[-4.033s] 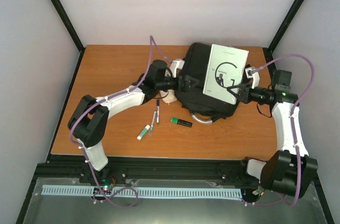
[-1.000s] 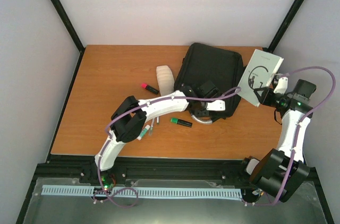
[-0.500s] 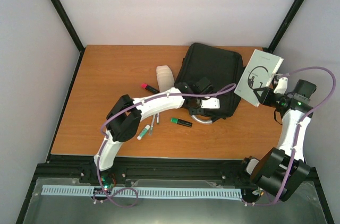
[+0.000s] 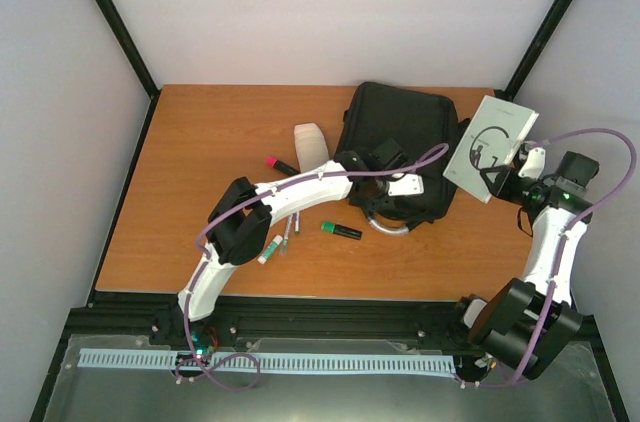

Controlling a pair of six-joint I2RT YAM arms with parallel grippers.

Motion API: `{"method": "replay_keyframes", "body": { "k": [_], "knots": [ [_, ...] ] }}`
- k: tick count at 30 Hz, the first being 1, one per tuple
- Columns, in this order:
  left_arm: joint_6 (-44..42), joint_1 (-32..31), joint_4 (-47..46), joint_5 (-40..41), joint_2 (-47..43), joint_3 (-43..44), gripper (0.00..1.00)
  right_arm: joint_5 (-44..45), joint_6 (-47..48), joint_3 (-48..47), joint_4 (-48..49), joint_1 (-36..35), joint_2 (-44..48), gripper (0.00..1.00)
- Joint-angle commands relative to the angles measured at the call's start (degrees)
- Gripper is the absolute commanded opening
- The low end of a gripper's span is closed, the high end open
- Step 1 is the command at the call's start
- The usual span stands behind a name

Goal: Pack the student bag
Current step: Place the book in the student bag.

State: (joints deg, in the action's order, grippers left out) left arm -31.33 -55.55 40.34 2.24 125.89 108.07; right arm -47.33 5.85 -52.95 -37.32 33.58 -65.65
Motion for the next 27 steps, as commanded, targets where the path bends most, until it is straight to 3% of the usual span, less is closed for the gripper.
{"method": "replay_keyframes", "body": {
  "k": [1,8,15,27],
  "knots": [
    [6.23,0.80,-7.84,-0.96,-0.72,3.53,0.01,-3.30,-0.54,-5.31,0.06,0.98,3.63,0.03],
    [17.09,3.05,-11.88,0.64,-1.52,6.67,0.01,-3.99,2.54,-13.34,-11.15,2.01,2.22,0.03],
    [30.32,6.05,-21.54,2.05,-7.07,1.87,0.01,-4.57,4.86,-19.59,-18.37,2.89,3.22,0.03],
    [40.61,9.14,-22.19,4.13,-6.98,8.72,0.01,-17.57,9.46,-17.61,-31.85,2.89,-1.66,0.03]
  ]
}}
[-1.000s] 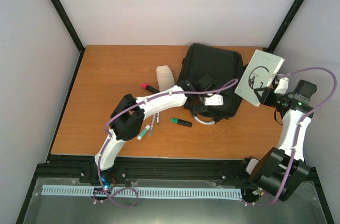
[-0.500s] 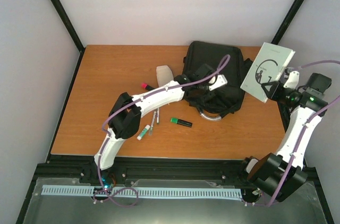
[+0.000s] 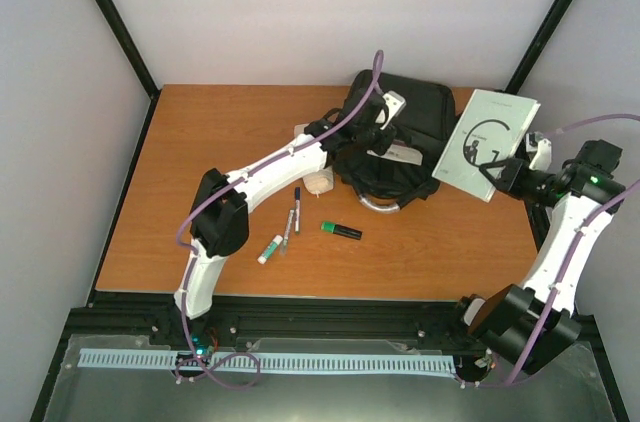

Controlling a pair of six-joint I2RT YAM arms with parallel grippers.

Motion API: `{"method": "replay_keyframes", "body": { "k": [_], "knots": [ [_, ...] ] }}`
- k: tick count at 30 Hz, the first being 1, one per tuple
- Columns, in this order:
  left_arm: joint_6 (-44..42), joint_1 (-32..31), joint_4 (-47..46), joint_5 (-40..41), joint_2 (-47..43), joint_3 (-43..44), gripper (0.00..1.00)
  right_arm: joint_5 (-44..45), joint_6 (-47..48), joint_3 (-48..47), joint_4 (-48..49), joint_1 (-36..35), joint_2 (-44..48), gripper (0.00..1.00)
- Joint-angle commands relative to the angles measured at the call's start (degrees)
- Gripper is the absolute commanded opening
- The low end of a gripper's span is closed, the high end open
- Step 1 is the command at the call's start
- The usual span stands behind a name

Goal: Pack the student bag
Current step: Place the book in the student bag.

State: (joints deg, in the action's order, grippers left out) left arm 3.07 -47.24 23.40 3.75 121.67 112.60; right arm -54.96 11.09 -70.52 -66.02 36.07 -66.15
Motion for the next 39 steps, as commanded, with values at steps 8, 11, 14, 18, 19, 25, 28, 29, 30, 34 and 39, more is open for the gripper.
{"method": "replay_keyframes", "body": {
  "k": [8,11,14,18,19,25,28,29,30,34,39],
  "knots": [
    [8.12,0.84,-4.28,3.96,1.51,9.48,0.01,-13.17,1.71,5.51,-4.16,-5.18,0.24,0.03],
    [9.27,0.84,-4.95,4.16,1.73,9.19,0.01,-12.45,1.96,6.40,-7.18,-9.37,0.40,0.03],
    [10.18,0.85,-5.61,4.36,1.93,9.09,0.01,-11.22,0.92,8.41,-8.91,-12.78,0.41,0.03],
    [10.73,0.84,-5.85,4.50,2.05,9.22,0.01,-9.72,-0.97,10.07,-10.11,-17.93,0.35,0.03],
    [10.65,0.84,-5.86,4.59,2.07,9.32,0.01,-9.58,-1.18,10.07,-10.82,-19.28,0.06,0.03],
    [10.56,0.86,-5.86,4.79,1.62,8.89,0.01,-10.93,-4.11,11.65,-11.40,-25.76,-0.60,0.03],
    [9.72,0.84,-5.93,4.46,1.74,9.02,0.01,-11.18,-5.80,13.46,-9.82,-26.84,0.14,0.03],
    [9.60,0.84,-5.91,4.32,1.75,9.17,0.01,-11.40,-6.36,13.97,-9.18,-27.30,0.22,0.03],
    [9.59,0.86,-5.91,4.12,1.78,9.38,0.01,-11.74,-6.87,14.50,-8.55,-27.59,0.04,0.03],
    [11.01,0.84,-5.66,2.17,0.93,9.44,0.01,-14.48,-7.42,15.77,-6.10,-27.87,-2.44,0.03],
    [14.67,0.86,-5.47,1.96,-0.48,7.79,0.01,-12.75,-2.05,13.59,-3.34,-28.10,-6.59,0.03]
  ]
}}
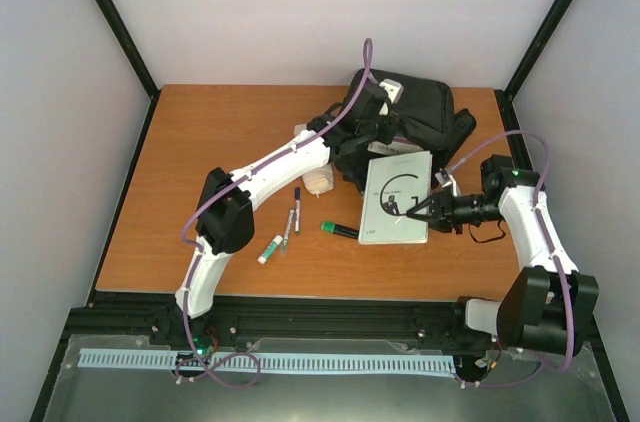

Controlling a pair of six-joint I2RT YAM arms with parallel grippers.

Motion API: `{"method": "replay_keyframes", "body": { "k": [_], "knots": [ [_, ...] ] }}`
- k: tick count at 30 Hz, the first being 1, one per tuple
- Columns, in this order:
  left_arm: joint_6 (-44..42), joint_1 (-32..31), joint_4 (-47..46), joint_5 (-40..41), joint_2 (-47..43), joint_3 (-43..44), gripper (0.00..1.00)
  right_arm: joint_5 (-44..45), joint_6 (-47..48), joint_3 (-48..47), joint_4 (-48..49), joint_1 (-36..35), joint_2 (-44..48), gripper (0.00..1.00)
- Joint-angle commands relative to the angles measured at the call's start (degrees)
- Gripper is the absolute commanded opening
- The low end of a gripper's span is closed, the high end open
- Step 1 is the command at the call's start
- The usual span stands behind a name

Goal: Pack the student bag
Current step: Place the book in the student bag.

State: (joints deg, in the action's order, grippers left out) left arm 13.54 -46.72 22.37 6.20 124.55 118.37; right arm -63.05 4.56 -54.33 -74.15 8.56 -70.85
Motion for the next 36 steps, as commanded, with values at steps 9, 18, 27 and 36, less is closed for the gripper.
{"method": "replay_keyframes", "body": {
  "k": [9,18,27,36],
  "knots": [
    [9.70,-0.49,-4.55,-1.91,-6.48,-2.56,0.01,-6.55,9.81,-7.18,8.14,-0.56,-12.84,0.03],
    [10.41,-3.49,-7.30,0.90,-9.88,-7.50,0.01,-6.95,12.75,-11.68,5.24,2.10,-22.34,0.03],
    [12.35,-3.81,-7.90,-0.31,-9.51,-6.53,0.01,-4.32,9.60,-11.09,6.85,4.53,-24.30,0.03],
    [10.87,-4.87,-7.61,-1.38,-7.71,-5.12,0.01,-11.69,25.43,-19.36,-2.99,4.98,-36.72,0.03]
  ]
}}
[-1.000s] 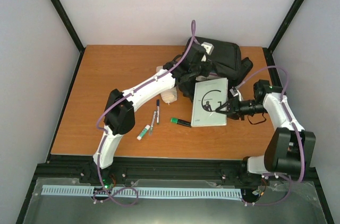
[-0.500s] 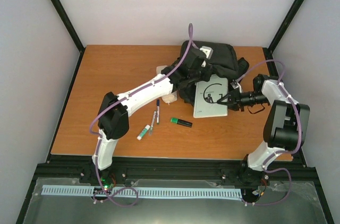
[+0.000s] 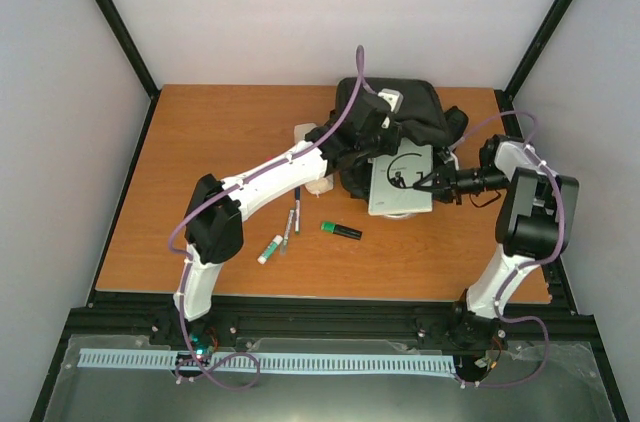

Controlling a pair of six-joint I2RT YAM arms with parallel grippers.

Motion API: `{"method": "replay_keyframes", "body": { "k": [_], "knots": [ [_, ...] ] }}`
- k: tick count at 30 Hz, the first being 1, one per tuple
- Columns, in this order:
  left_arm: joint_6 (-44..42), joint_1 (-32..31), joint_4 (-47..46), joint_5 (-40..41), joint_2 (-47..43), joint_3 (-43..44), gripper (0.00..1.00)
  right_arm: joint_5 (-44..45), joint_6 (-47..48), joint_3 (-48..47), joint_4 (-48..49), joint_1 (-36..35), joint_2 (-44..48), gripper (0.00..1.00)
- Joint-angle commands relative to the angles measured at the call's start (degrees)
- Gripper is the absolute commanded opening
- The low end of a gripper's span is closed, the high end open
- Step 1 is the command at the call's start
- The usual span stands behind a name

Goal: Pack the student bag
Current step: Place the book in the student bag.

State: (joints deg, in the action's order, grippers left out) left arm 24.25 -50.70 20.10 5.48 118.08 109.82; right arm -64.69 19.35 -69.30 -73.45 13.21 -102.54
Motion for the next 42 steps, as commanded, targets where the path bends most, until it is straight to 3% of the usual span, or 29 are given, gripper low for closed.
{"method": "replay_keyframes", "body": {
  "k": [1,7,17,20,26,32,38,42],
  "knots": [
    [0.10,-0.94,-5.41,-0.70,-1.09,3.47,0.01,-11.42,12.78,-5.15,-5.52,0.31,-7.19,0.03],
    [-1.22,-1.06,-4.84,-1.55,-0.32,3.90,0.01,-11.73,12.05,-7.85,-5.67,0.44,-10.78,0.07],
    [-2.46,-1.07,-3.78,-0.26,0.28,3.88,0.01,-3.19,5.89,-6.65,-2.50,0.42,-15.46,0.16],
    [-2.53,-1.07,-3.60,-0.42,0.31,3.77,0.01,-1.57,4.15,-5.29,-0.02,0.48,-14.42,0.24],
    [-3.14,-1.07,-3.23,-0.18,-0.17,3.36,0.01,4.54,-1.07,-4.17,5.14,0.63,-8.70,0.54],
    [-4.27,-1.07,-2.96,0.00,-1.41,1.78,0.01,14.00,-4.82,1.83,13.74,1.44,-0.40,0.70],
    [-5.58,-0.91,-1.07,-0.99,-1.96,1.45,0.01,22.75,-0.79,4.04,15.92,1.52,9.55,0.76],
    [-4.54,-0.27,-0.48,-2.13,-2.85,0.44,0.01,27.16,4.37,6.91,19.33,1.47,17.83,0.74]
  ]
}}
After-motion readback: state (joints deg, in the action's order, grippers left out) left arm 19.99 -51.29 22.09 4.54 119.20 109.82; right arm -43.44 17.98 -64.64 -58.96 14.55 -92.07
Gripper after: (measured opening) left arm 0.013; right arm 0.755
